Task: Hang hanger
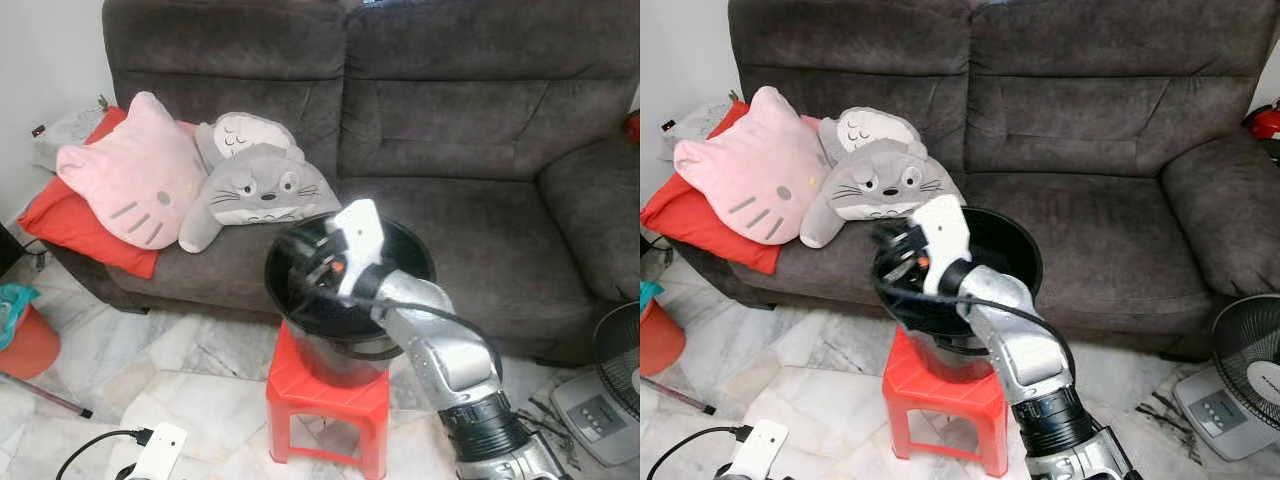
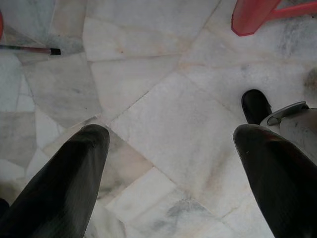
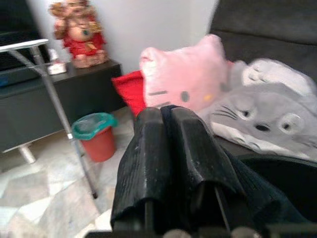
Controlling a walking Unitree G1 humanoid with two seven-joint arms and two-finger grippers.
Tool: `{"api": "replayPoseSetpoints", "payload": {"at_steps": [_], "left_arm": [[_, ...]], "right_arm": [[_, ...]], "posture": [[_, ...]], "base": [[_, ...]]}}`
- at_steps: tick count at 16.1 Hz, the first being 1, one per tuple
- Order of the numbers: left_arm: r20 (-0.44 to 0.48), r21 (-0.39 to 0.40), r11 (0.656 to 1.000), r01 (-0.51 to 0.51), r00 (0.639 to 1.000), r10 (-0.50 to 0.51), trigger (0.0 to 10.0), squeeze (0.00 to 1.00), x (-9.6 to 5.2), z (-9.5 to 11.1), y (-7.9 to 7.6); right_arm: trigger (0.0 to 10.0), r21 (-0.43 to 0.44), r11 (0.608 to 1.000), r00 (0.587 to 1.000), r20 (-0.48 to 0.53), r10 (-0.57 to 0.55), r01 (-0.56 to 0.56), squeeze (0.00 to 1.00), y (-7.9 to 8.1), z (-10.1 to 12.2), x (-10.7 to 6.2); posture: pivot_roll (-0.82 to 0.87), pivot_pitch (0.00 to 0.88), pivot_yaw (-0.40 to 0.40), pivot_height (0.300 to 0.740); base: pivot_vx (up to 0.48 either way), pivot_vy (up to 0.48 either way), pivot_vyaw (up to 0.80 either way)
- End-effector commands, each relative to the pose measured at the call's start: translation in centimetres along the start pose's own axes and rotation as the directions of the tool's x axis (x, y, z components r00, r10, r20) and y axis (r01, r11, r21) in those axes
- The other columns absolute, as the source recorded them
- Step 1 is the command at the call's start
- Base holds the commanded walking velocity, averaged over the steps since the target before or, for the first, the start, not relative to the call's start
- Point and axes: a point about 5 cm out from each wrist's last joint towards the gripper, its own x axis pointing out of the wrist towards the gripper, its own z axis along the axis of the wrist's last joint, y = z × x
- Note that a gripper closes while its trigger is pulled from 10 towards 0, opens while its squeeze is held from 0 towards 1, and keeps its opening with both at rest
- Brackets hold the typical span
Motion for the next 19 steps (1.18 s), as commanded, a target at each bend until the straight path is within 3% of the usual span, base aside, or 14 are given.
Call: {"api": "replayPoseSetpoints", "payload": {"at_steps": [1,5,6,7,8,9,11,12,13,15,19], "left_arm": [[-0.01,0.007,1.0,-0.016,1.0,0.016,10.0,0.0,-0.1,-0.2,0.7],[-0.012,0.007,1.0,-0.018,1.0,0.018,10.0,0.0,-0.1,-0.2,0.7],[-0.012,0.007,1.0,-0.017,1.0,0.018,10.0,0.0,-0.1,-0.2,0.7],[-0.012,0.007,1.0,-0.017,1.0,0.017,10.0,0.0,-0.1,-0.2,0.7],[-0.012,0.008,1.0,-0.017,1.0,0.017,10.0,0.0,-0.1,-0.2,0.7],[-0.012,0.009,1.0,-0.017,1.0,0.017,10.0,0.0,-0.1,-0.2,0.7],[-0.012,0.011,1.0,-0.017,1.0,0.017,10.0,0.0,-0.1,-0.2,0.7],[-0.011,0.012,1.0,-0.016,1.0,0.016,10.0,0.0,-0.1,-0.2,0.7],[-0.011,0.013,1.0,-0.016,1.0,0.017,10.0,0.0,-0.1,-0.2,0.7],[-0.012,0.014,1.0,-0.017,1.0,0.018,10.0,0.0,-0.1,-0.2,0.7],[-0.01,0.015,1.0,-0.018,1.0,0.018,10.0,0.0,-0.1,-0.1,0.7]], "right_arm": [[0.0,-0.037,0.997,0.997,0.014,0.073,-0.072,0.0,1.2,0.6,0.4],[0.0,-0.058,0.991,0.992,-0.034,0.123,-0.125,0.0,2.0,-0.4,0.5],[1.1,-0.071,0.991,0.992,-0.067,0.109,-0.114,0.0,1.9,-0.8,0.4],[8.7,-0.087,0.993,0.993,-0.099,0.068,-0.077,0.0,1.4,-1.2,0.4],[10.0,-0.07,0.998,0.992,-0.128,0.001,-0.01,0.0,0.6,-1.6,0.3],[10.0,-0.067,0.996,0.986,-0.156,-0.062,0.052,0.0,-0.3,-1.9,0.2],[10.0,-0.077,0.996,0.985,-0.158,-0.067,0.055,0.0,-0.4,-1.9,0.1],[10.0,-0.07,0.996,0.986,-0.154,-0.062,0.051,0.3,-0.4,-1.9,0.0],[10.0,-0.066,0.996,0.987,-0.148,-0.061,0.052,1.0,-0.3,-1.8,0.0],[10.0,-0.068,0.997,0.99,-0.131,-0.044,0.036,1.0,0.0,-1.6,0.2],[10.0,-0.085,0.991,0.991,-0.095,0.094,-0.102,1.0,2.3,-1.0,0.9]], "posture": [[-0.1,0.0,0.083,0.74],[-0.09,0.0,0.083,0.74],[-0.09,0.0,0.083,0.74],[-0.09,0.0,0.083,0.74],[-0.09,0.0,0.083,0.74],[-0.09,0.0,0.083,0.74],[-0.09,0.0,0.083,0.74],[-0.09,0.0,0.083,0.74],[-0.1,0.0,0.084,0.74],[-0.1,0.0,0.084,0.74],[-0.09,0.0,0.083,0.74]], "base": [[0.0,0.0,0.0],[0.0,0.0,0.0],[0.0,0.0,0.0],[0.0,0.0,0.0],[0.0,0.0,0.0],[0.0,0.0,0.0],[0.0,0.0,0.0],[0.0,0.0,0.0],[0.0,0.0,0.0],[0.0,0.0,0.0],[0.0,0.0,0.0]]}}
